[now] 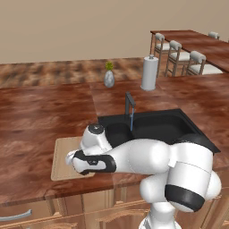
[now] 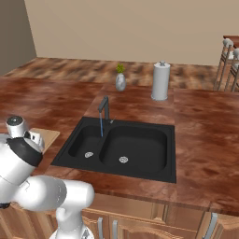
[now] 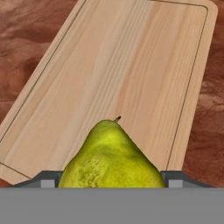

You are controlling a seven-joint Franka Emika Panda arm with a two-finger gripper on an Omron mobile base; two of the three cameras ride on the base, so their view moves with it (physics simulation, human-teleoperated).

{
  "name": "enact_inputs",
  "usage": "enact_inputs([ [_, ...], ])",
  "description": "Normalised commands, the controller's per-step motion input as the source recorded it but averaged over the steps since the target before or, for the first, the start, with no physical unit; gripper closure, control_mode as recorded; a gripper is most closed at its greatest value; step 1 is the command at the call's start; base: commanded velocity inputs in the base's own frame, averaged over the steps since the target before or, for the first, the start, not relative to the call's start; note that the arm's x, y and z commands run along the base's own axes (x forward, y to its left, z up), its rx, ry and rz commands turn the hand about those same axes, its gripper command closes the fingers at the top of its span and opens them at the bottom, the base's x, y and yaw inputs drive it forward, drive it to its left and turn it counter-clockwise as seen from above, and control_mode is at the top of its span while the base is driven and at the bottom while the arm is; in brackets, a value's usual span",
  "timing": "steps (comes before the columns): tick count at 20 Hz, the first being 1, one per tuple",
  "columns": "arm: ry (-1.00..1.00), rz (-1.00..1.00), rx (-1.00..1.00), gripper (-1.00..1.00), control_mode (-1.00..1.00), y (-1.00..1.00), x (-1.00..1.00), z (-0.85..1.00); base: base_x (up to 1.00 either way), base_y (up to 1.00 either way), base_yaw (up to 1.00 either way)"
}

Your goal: Pick the pear from the sink and place it on the cutting board to airdry. Then turn off the sink faucet.

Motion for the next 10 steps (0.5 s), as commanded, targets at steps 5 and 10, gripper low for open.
enact_inputs([
  [5,0.00,0.00,0.00,1.00,-1.00,0.02,0.02,-0.10,0.00,0.00,0.00],
  [10,0.00,0.00,0.00,1.00,-1.00,0.01,0.01,-0.10,0.00,0.00,0.00],
])
